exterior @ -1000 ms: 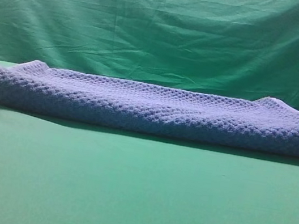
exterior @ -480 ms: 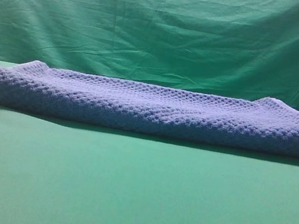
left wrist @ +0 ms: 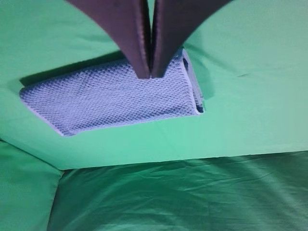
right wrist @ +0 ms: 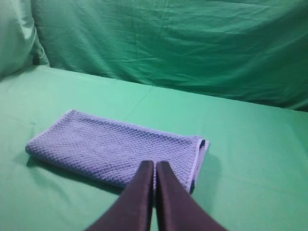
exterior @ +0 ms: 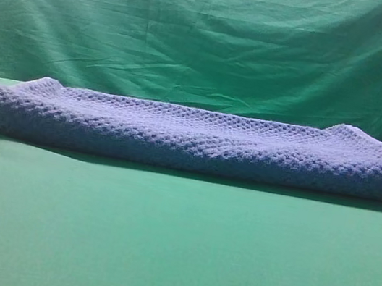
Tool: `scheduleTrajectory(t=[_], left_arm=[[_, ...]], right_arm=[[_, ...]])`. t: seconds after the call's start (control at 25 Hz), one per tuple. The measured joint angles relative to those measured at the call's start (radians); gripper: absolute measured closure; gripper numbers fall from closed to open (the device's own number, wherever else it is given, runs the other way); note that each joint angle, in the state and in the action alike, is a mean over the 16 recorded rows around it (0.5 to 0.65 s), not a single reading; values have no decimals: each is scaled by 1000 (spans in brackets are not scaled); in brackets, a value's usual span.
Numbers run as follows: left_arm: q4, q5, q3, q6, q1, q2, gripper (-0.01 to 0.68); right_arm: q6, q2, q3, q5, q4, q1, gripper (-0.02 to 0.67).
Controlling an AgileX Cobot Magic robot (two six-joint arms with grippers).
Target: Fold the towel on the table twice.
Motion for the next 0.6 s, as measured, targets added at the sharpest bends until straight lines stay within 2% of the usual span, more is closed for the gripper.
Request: scheduleTrajectory(t=[0.32, 0.6], left_arm=[[85, -172, 184, 0, 0, -24, 673], [149, -275, 283, 0, 0, -24, 673]], right_arm=[[-10, -36, 202, -190, 8, 0, 649], [-11, -37, 364, -360, 9, 0, 649]])
